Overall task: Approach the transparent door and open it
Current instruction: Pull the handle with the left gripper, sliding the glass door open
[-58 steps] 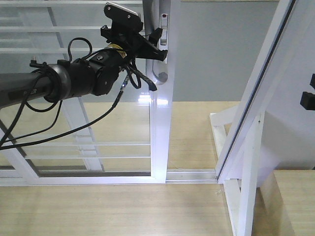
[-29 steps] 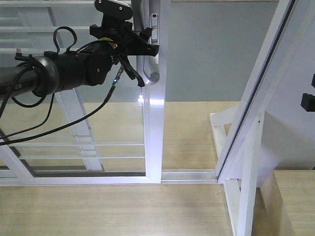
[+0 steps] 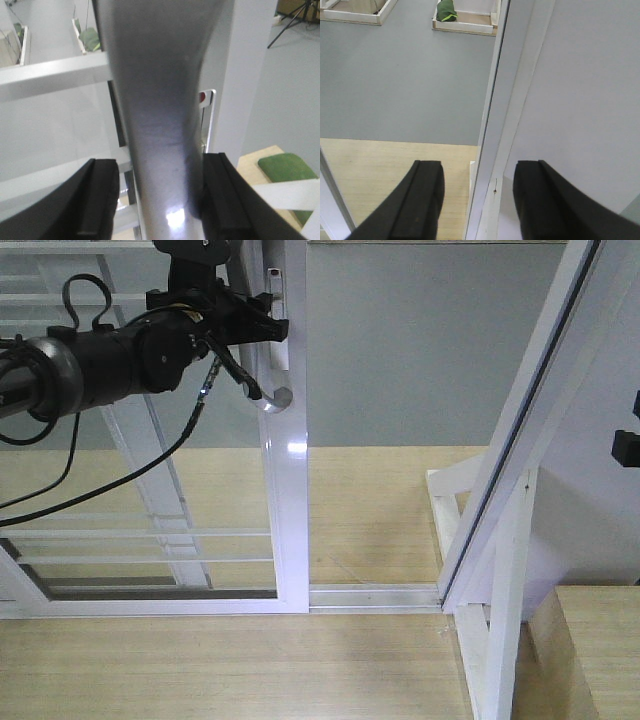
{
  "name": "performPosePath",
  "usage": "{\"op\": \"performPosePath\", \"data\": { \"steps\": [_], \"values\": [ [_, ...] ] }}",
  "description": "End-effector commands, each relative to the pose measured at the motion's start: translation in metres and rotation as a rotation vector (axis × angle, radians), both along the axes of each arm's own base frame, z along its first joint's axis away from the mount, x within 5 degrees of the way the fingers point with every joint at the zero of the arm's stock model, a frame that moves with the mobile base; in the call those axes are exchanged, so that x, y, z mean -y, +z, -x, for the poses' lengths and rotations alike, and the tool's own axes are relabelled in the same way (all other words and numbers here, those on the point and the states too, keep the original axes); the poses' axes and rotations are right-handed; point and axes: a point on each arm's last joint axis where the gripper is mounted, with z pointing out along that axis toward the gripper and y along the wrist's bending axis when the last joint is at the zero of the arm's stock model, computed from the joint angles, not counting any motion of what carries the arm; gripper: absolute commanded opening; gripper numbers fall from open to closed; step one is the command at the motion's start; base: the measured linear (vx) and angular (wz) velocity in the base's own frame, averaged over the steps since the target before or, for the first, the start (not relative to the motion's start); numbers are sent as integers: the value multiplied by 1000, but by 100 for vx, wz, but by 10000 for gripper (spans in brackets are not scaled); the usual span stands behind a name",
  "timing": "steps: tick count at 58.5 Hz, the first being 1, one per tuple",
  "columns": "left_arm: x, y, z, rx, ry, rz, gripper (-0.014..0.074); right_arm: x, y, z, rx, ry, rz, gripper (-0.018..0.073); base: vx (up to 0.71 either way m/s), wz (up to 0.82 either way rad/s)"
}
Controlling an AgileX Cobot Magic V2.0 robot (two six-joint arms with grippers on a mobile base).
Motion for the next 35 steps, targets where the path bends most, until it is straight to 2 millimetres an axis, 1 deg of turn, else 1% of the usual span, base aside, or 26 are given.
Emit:
{"op": "performPosePath", "data": {
  "steps": [1, 10, 19, 27, 35],
  "values": [
    [-17, 51, 4, 116, 38, 56, 447, -2, 17, -2, 98, 28, 7, 406, 0, 0],
    [-39, 60, 4, 87, 69, 48, 447, -2, 17, -2, 98, 28, 7, 406, 0, 0],
    [-61, 61, -2, 93, 118, 44, 447, -2, 17, -2, 98, 28, 7, 406, 0, 0],
    [-73, 60, -4, 84, 144, 42, 447, -2, 17, -2, 98, 28, 7, 406, 0, 0],
    [-81, 62, -1, 31, 142, 32, 447, -2, 17, -2, 98, 28, 7, 406, 0, 0]
  ]
}}
